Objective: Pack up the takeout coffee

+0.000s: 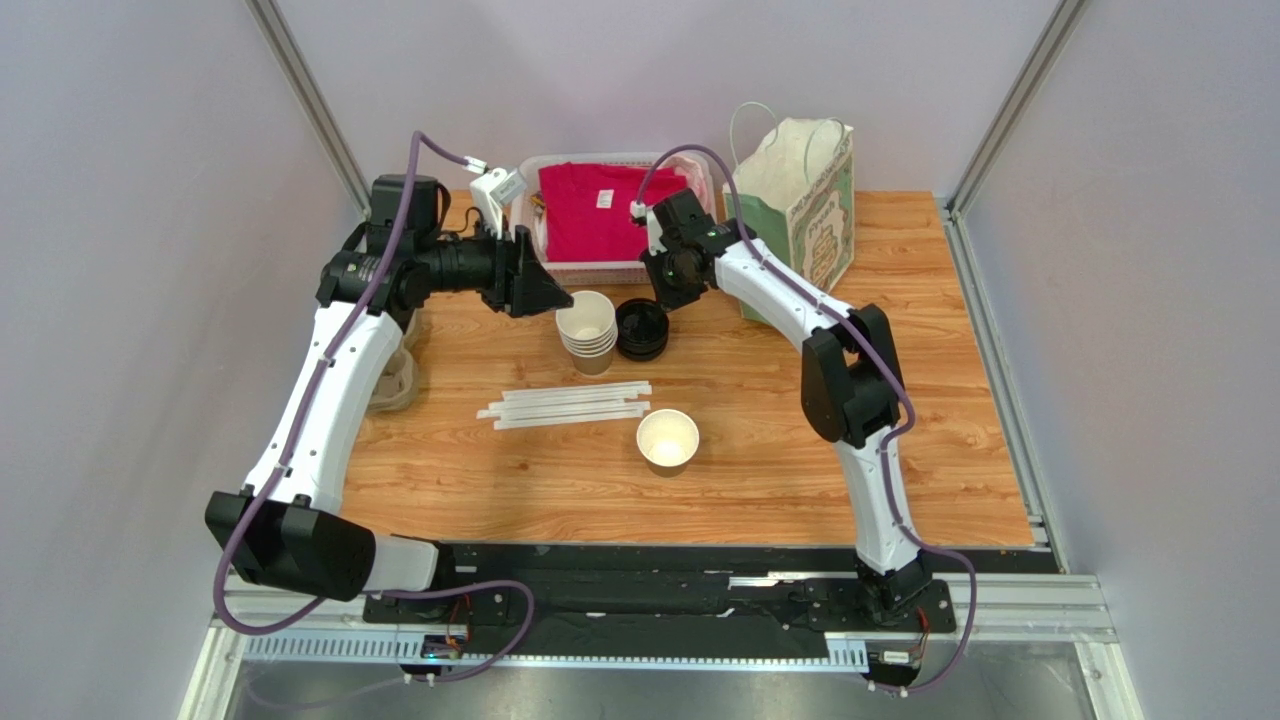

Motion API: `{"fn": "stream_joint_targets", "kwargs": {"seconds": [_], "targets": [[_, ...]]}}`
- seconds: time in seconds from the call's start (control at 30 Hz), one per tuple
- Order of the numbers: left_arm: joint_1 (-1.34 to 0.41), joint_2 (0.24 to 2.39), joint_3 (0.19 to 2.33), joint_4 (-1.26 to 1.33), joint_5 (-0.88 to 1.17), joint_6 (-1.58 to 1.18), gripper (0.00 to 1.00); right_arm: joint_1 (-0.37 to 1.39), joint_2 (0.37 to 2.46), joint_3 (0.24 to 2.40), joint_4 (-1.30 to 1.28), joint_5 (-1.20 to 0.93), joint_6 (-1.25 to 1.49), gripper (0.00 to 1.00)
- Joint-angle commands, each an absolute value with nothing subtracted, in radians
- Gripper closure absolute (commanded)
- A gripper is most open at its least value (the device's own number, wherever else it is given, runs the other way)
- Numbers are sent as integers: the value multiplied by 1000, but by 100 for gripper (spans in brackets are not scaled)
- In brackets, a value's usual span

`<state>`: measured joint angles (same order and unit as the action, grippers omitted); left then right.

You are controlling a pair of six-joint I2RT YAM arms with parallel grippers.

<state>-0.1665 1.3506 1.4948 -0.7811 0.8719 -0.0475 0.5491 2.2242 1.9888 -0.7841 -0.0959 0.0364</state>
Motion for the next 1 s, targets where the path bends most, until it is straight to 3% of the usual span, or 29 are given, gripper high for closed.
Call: {"fn": "stream_joint_targets", "kwargs": {"seconds": [0.0, 0.87, 0.9, 0.93, 0.97], "targets": [[-156, 1361, 1523, -762, 897, -51, 43, 558, 2235, 2033, -793, -98, 34, 100], [-152, 1365, 1542, -775, 900, -52, 43, 555, 2118, 2015, -764, -133, 37, 100], [-152, 1365, 1542, -773, 899, -52, 43, 555, 2132, 2028, -779, -140, 38, 96], [-152, 1365, 1542, -772, 900, -52, 43, 555, 2152, 2037, -791, -143, 38, 75], [-152, 1367, 1542, -772, 902, -52, 43, 555, 2158, 2043, -801, -143, 38, 67]]}}
